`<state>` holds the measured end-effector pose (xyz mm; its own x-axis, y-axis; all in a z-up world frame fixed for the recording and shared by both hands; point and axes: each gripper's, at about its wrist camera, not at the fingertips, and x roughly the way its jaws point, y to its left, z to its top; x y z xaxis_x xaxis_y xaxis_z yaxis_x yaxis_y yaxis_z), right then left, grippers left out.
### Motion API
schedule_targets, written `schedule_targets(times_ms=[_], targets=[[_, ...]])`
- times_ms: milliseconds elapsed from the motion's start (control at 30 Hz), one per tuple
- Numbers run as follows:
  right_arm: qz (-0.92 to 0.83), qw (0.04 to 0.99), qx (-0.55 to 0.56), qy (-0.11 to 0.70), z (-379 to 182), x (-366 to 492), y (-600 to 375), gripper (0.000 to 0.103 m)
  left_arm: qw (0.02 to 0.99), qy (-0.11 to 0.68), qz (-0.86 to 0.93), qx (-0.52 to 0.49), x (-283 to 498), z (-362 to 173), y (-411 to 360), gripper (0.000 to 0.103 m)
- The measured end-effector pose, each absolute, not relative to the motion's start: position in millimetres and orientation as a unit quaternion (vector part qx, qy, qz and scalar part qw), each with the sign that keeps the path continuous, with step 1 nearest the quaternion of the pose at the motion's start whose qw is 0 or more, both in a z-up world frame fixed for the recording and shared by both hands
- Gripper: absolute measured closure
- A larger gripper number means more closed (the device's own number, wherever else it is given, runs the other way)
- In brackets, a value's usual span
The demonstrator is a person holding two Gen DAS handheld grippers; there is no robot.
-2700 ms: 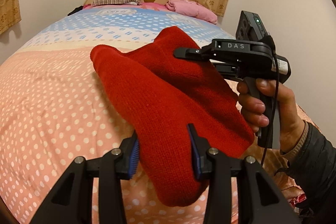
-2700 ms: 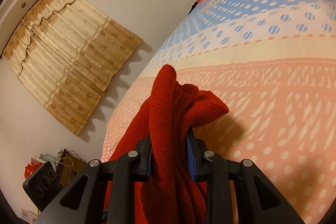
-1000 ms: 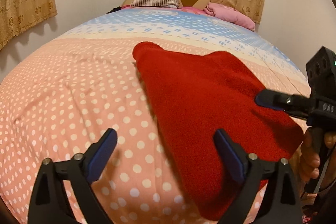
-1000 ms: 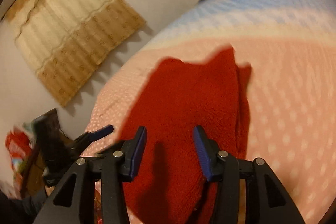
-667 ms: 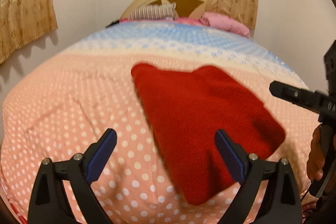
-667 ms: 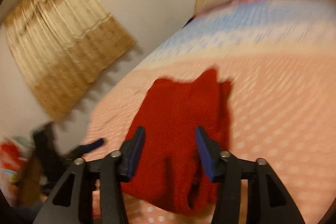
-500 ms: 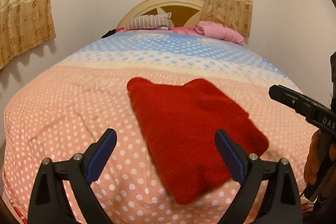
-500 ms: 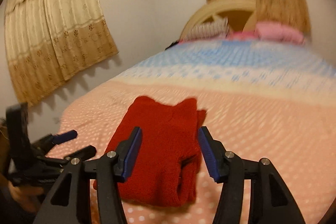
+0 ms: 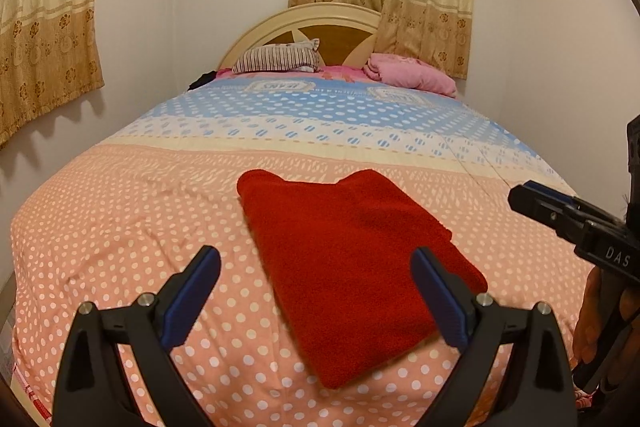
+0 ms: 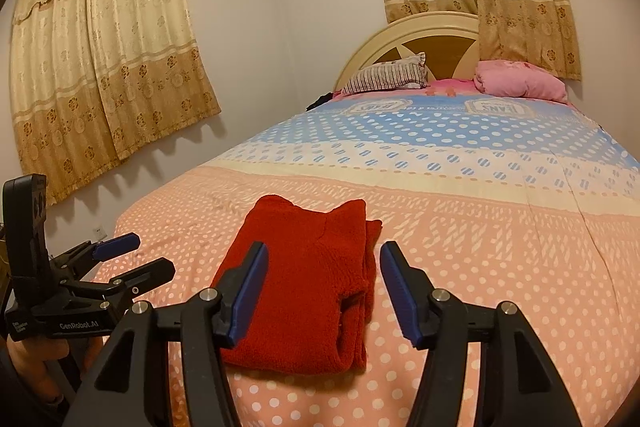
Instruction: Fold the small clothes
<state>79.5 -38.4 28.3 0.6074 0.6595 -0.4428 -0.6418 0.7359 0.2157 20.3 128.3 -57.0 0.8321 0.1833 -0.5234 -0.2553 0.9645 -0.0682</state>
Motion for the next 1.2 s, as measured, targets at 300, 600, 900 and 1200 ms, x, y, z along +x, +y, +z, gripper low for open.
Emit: schedule_targets(times_ms=[300,600,900,1200], targets=[[0.362,0.895,0.021,0.259,26.7,78.9,-39.7,0.043,0.955,0.267,0.115,-0.066,20.0,-56.1,125.8,0.005],[0.362,0.894,0.023,0.265,23.4,78.9,-40.2,0.043,0.955,0.267,0.115,-0.066,19.8,-56.6,124.1,0.004],[0.361,0.894,0.024,0.263,24.0,78.4,-40.7,0.043,0.955,0.267,0.115,-0.066,19.8,-56.9,123.7,0.004],[0.361,0.894,0.024,0.264,23.9,77.8,-40.7,0.043,0.955,0.267,0.116,-0.064,19.9,-56.2,123.0,0.002]])
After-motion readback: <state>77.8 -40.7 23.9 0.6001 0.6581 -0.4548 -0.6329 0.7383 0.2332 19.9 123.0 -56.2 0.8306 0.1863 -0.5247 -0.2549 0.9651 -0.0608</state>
